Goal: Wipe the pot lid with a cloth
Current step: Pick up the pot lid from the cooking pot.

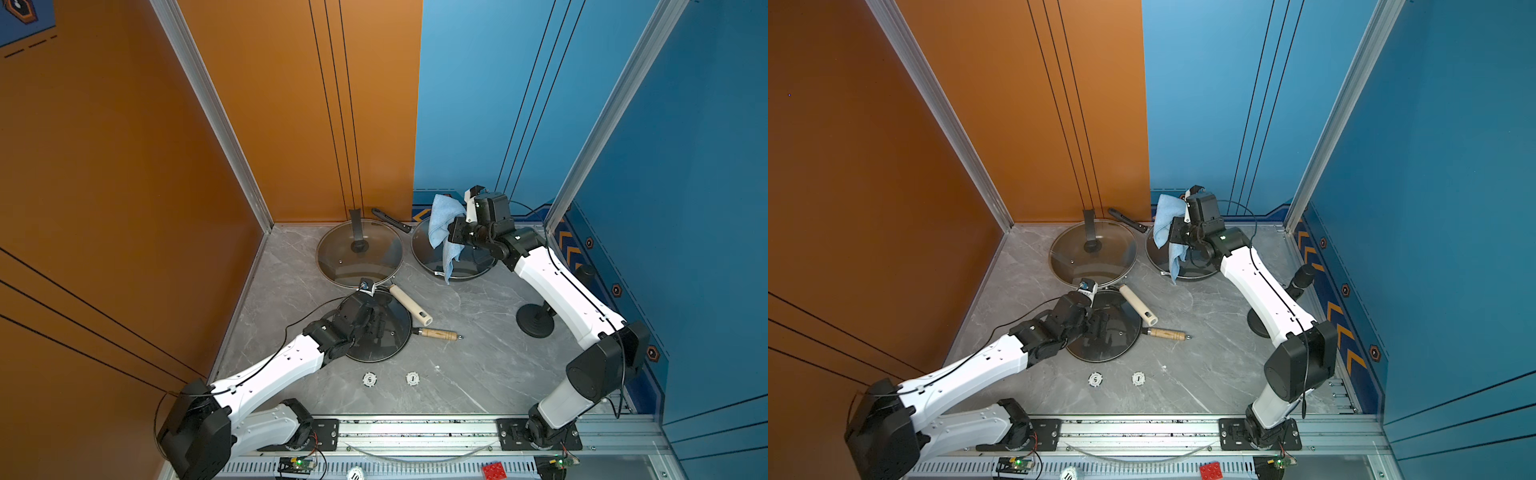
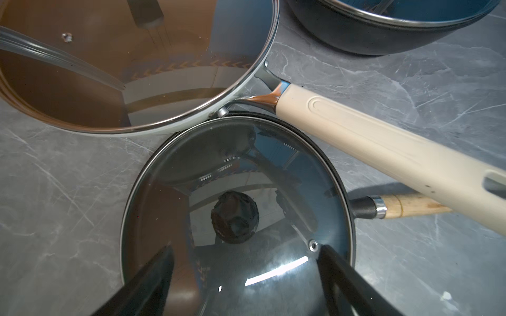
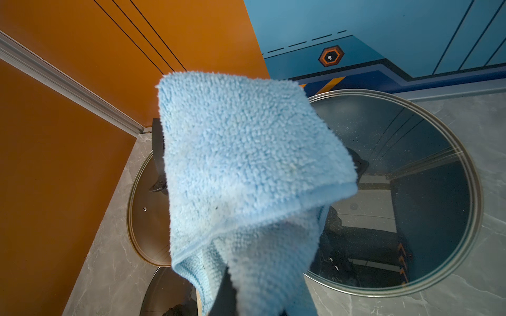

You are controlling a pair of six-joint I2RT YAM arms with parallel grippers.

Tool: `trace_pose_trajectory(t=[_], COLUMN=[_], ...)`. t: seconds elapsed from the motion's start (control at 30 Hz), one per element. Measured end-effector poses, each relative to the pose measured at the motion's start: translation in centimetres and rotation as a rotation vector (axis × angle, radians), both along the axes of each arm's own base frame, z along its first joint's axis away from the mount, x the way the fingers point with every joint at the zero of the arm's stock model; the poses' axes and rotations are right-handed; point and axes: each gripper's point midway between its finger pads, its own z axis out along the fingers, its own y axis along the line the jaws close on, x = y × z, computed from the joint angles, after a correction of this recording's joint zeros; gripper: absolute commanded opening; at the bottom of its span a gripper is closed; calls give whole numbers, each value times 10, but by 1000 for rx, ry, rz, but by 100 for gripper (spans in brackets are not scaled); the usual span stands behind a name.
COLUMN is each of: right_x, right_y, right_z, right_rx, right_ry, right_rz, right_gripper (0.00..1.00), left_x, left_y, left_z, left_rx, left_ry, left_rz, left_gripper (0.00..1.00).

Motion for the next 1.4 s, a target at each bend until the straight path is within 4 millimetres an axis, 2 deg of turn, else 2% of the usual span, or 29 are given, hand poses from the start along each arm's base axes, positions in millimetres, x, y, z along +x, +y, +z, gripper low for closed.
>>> trace_pose_trajectory(t=[0.1, 0.23, 0.5, 0.8, 1.03, 1.23, 1.4], right_x=[-10, -22, -35, -55, -56, -55, -55], right_y=[-2, -11, -25, -41, -42, -39, -37], right_z=[4, 12, 24, 2, 1, -2, -5], right_rx=[-6, -15, -35, -86, -106, -120, -136], right_ry=[-8, -24, -50, -20, -27, -25, -24], right_rz=[-4, -24, -53, -71, -62, -47, -35], right_gripper=[0, 0, 0, 0, 0, 0, 0], left_x=[5, 11, 31, 31, 45, 51, 48], left_y=[-4, -7, -9, -11, -12, -10, -2], left_z=[-15, -28, -32, -65, -67, -68, -66], left_rx=[-5, -8, -9, 31, 21, 18, 24], left_ry=[1, -15, -96, -126, -218, -281, -318], left_rz=[5, 18, 68, 83, 136, 201, 254], left_gripper=[77, 77, 75, 72, 70, 59, 42])
